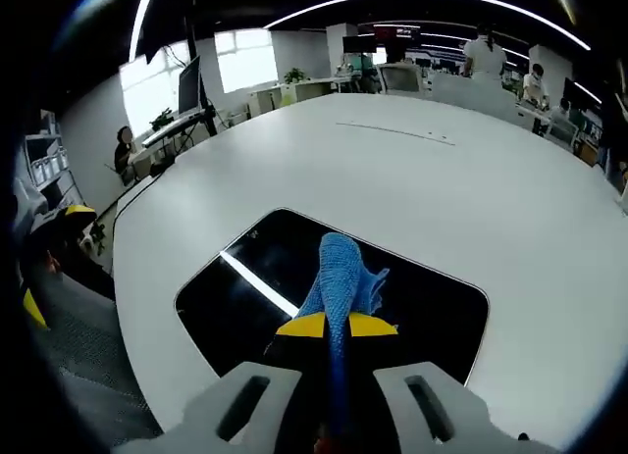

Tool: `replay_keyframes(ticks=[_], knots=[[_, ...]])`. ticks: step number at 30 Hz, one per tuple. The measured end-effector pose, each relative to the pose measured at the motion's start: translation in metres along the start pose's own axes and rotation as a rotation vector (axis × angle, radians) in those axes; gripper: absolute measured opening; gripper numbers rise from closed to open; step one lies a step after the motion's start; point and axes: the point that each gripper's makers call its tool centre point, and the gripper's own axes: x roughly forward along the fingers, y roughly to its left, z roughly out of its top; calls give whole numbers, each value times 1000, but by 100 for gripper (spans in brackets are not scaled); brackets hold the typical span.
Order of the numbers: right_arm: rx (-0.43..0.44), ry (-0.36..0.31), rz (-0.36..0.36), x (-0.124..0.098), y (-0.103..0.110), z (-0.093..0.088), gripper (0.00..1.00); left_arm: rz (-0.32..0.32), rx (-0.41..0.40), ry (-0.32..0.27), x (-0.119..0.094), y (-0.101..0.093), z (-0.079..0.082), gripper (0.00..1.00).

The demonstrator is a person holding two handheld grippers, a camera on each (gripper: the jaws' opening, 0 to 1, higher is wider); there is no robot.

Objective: Wipe the mirror surface with the cleaning cloth until all visible marks leave the cleaned area.

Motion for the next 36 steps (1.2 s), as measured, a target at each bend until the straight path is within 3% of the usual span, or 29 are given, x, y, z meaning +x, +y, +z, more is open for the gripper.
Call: replay_keyframes(ticks=[17, 36], knots=[[22, 9, -30, -17, -30, -12, 0, -2, 3, 1, 1, 0, 0, 77], [118, -4, -71, -36, -55, -26, 0, -8, 6, 9, 1, -1, -1, 76]])
